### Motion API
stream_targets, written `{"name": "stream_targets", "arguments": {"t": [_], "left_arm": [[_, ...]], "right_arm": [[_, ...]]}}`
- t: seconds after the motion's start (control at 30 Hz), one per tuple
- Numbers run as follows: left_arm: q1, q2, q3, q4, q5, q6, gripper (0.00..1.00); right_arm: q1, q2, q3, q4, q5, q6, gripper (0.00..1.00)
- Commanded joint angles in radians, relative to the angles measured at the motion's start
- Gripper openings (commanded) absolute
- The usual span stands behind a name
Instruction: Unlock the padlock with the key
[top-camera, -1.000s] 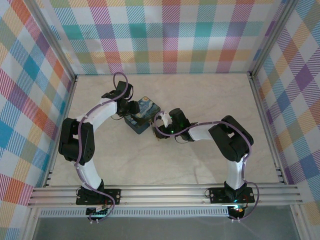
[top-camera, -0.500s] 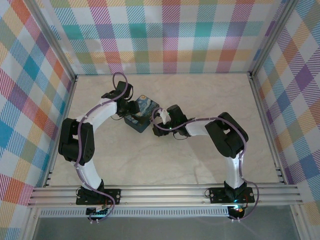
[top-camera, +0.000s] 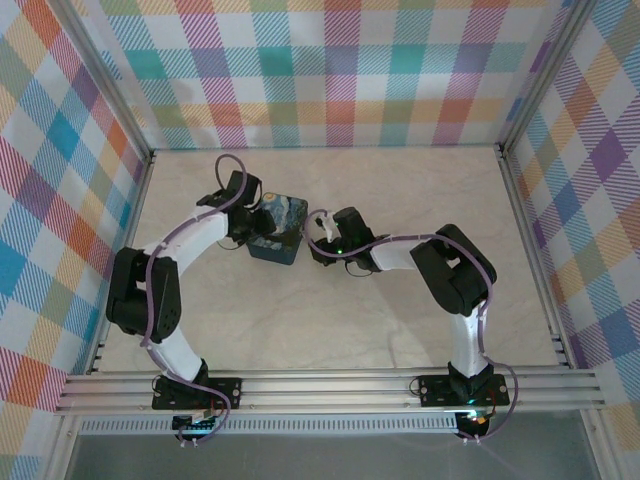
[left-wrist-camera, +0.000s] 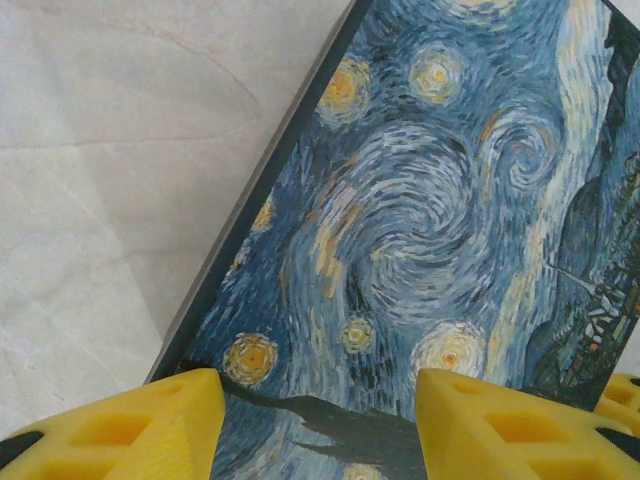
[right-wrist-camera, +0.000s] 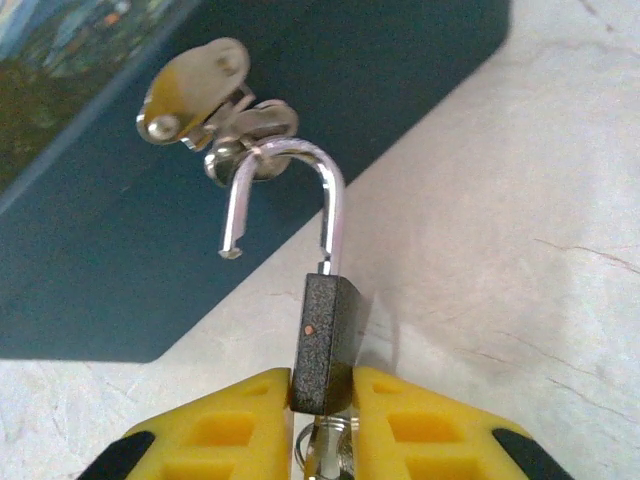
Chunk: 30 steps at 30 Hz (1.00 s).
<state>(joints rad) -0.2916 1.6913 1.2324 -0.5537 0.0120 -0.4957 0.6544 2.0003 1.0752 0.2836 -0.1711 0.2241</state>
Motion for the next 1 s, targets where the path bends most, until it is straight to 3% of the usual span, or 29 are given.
{"name": "stream_targets", "arguments": {"t": [0.0,0.23,0.63,0.7,0.97], "left_arm": [[0.007,-0.019,-0.052,-0.088,0.031,-0.056,0.54],[-0.003,-0.041,-0.102,-0.068,0.118,-0.108,0.54],[-0.012,-0.012,-0.134,-0.083,0.113,-0.106,0.53],[-0.015,-0.006,-0.139,-0.080,0.120,-0.103,0.53],[-0.021,0.015,-0.134,-0.098,0.119,-0.087,0.53]], "right_arm": [[-0.020,0.000,-0.033,-0.012,0.037,0.056,0.17],[-0.020,0.014,-0.002,0.051,-0.023,0.138,0.15],[-0.019,-0.009,-0.061,0.248,-0.028,0.233,0.06],[-0.013,-0.003,-0.042,0.241,-0.010,0.202,0.05],[0.094,0.041,0.112,-0.013,0.275,-0.183,0.04]]}}
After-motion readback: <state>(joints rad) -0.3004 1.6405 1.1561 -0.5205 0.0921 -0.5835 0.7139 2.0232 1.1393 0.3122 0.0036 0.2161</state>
